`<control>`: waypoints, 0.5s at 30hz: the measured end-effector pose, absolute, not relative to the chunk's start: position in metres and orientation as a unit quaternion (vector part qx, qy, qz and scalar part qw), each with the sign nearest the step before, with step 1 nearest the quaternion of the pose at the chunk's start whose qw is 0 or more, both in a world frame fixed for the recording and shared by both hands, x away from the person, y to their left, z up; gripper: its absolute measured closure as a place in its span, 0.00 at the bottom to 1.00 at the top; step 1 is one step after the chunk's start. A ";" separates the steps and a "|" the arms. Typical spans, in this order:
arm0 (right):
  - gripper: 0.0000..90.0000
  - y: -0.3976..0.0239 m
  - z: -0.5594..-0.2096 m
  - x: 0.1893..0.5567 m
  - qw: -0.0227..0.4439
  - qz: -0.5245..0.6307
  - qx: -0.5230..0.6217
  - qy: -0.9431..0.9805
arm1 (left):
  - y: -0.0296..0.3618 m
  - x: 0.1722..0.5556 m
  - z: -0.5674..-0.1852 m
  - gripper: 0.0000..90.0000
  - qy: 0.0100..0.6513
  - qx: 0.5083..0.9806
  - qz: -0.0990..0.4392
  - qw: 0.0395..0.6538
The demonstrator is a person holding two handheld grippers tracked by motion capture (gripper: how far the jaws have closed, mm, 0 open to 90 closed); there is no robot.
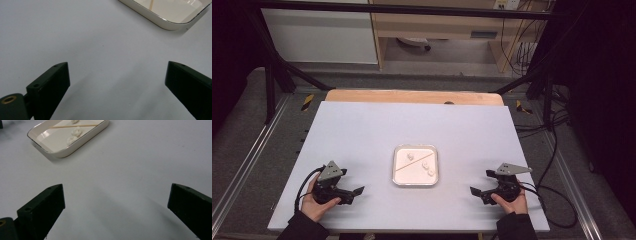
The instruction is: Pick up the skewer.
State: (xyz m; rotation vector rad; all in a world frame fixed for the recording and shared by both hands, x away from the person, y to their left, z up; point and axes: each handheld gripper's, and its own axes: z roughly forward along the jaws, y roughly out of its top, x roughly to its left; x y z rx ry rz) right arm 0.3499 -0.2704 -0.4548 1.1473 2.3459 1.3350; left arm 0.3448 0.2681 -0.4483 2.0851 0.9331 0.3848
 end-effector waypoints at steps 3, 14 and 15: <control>0.02 -0.271 -0.455 0.350 0.106 0.453 0.388 0.796 | 0.267 0.344 -0.448 0.06 0.367 0.825 0.152 0.402; 0.02 -0.271 -0.455 0.350 0.105 0.450 0.390 0.797 | 0.260 0.344 -0.446 0.06 0.358 0.830 0.152 0.399; 0.02 -0.271 -0.455 0.350 0.105 0.450 0.389 0.797 | 0.259 0.344 -0.446 0.06 0.357 0.831 0.152 0.399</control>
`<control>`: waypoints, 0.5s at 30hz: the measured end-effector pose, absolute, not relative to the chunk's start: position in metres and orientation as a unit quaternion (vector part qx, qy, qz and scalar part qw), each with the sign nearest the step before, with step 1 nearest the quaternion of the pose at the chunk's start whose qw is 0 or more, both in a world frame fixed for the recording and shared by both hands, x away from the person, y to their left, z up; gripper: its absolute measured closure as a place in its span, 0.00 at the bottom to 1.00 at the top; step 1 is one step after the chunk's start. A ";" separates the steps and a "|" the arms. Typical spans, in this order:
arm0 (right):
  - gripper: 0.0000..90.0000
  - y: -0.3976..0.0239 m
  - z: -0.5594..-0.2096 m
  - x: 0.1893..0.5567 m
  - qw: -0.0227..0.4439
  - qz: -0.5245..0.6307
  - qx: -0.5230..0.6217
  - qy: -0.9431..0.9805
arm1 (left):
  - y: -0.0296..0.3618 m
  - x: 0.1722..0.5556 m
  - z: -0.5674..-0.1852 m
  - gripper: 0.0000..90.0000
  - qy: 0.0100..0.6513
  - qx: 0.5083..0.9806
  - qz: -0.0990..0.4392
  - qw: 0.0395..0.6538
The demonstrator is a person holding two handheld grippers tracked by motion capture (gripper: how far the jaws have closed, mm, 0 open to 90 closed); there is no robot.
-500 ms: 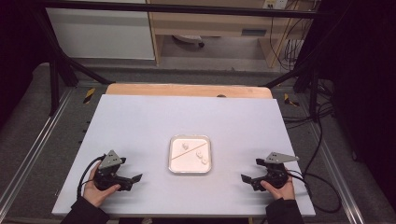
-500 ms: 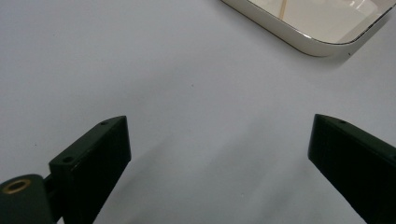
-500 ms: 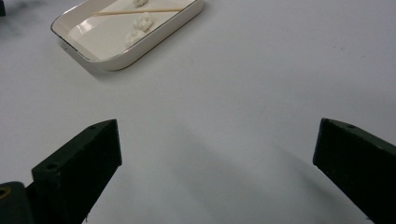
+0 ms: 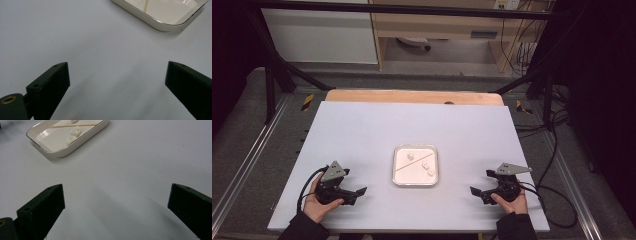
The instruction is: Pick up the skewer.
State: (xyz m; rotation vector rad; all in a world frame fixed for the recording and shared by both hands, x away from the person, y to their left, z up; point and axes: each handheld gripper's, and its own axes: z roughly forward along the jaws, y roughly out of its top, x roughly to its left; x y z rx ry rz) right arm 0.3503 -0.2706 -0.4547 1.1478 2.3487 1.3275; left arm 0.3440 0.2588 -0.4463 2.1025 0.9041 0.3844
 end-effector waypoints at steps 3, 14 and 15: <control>0.02 -0.270 -0.455 0.351 0.104 0.450 0.391 0.796 | 0.257 0.344 -0.446 0.06 0.355 0.831 0.152 0.400; 0.02 -0.270 -0.455 0.351 0.103 0.447 0.391 0.798 | 0.247 0.346 -0.440 0.06 0.352 0.834 0.154 0.395; 0.02 -0.270 -0.456 0.351 0.102 0.447 0.392 0.798 | 0.245 0.347 -0.439 0.06 0.353 0.834 0.154 0.395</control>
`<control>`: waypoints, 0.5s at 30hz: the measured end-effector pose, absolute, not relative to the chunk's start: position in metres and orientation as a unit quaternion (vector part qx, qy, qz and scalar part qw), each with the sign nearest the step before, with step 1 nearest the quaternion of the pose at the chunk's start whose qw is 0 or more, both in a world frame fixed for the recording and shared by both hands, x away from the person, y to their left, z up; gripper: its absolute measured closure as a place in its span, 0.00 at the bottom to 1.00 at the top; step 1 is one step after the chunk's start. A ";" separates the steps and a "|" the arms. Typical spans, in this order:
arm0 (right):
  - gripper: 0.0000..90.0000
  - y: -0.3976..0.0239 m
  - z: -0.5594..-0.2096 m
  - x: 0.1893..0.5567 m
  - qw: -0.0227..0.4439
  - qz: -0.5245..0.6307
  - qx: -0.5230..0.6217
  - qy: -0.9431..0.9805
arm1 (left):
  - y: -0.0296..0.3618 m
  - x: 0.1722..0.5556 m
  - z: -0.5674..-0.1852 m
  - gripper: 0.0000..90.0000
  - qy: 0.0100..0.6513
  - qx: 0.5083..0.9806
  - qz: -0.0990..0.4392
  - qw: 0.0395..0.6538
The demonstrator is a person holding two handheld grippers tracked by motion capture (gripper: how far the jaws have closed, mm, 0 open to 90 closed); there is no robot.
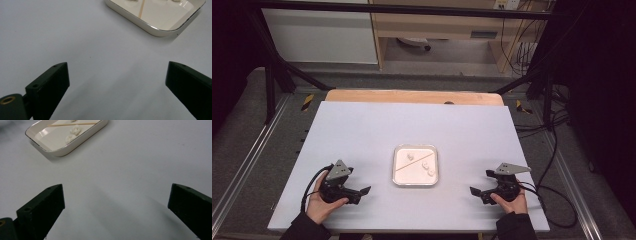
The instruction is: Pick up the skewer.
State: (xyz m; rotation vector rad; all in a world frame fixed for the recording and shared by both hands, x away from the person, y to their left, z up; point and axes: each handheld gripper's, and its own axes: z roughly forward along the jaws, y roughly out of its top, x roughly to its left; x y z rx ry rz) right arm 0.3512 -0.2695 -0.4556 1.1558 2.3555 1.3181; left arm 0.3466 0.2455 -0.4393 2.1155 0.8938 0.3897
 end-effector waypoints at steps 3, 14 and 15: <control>0.01 -0.269 -0.456 0.351 0.102 0.444 0.391 0.800 | 0.242 0.348 -0.437 0.06 0.351 0.837 0.155 0.390; 0.01 -0.269 -0.456 0.352 0.104 0.443 0.391 0.800 | 0.227 0.354 -0.425 0.06 0.343 0.844 0.157 0.383; 0.01 -0.269 -0.456 0.352 0.103 0.442 0.391 0.800 | 0.226 0.355 -0.424 0.06 0.343 0.844 0.156 0.382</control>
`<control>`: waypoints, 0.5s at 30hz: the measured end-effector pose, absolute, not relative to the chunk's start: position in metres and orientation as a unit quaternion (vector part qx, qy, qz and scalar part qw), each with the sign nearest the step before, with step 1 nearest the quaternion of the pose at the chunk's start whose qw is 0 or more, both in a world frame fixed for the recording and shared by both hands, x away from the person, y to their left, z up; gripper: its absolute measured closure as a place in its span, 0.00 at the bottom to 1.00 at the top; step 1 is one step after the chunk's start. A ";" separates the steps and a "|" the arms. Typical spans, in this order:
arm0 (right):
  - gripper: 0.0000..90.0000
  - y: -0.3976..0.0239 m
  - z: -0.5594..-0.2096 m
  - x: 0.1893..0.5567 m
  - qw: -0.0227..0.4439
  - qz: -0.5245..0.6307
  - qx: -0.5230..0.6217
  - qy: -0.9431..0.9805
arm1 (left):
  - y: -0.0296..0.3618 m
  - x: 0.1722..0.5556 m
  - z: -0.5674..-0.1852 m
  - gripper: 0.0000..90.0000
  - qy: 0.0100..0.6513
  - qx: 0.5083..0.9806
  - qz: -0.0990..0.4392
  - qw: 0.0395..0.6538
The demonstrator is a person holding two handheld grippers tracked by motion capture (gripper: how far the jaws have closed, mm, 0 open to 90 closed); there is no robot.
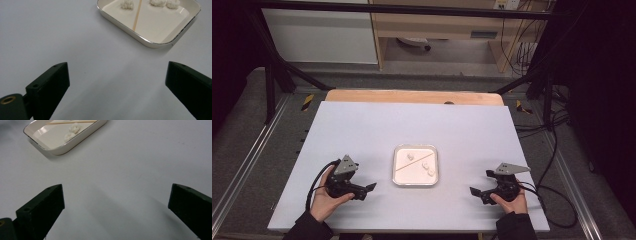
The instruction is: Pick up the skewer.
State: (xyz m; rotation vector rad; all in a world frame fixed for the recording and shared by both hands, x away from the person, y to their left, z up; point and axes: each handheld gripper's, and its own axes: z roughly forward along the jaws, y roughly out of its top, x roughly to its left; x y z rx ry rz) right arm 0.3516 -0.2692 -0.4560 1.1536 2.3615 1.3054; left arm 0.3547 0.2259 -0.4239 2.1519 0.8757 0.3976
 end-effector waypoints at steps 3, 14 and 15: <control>0.01 -0.269 -0.456 0.352 0.103 0.440 0.391 0.802 | 0.223 0.357 -0.423 0.06 0.343 0.844 0.155 0.382; 0.01 -0.269 -0.457 0.352 0.102 0.439 0.389 0.804 | 0.198 0.370 -0.414 0.06 0.334 0.850 0.152 0.378; 0.01 -0.269 -0.457 0.352 0.102 0.438 0.389 0.804 | 0.195 0.371 -0.414 0.06 0.333 0.851 0.151 0.377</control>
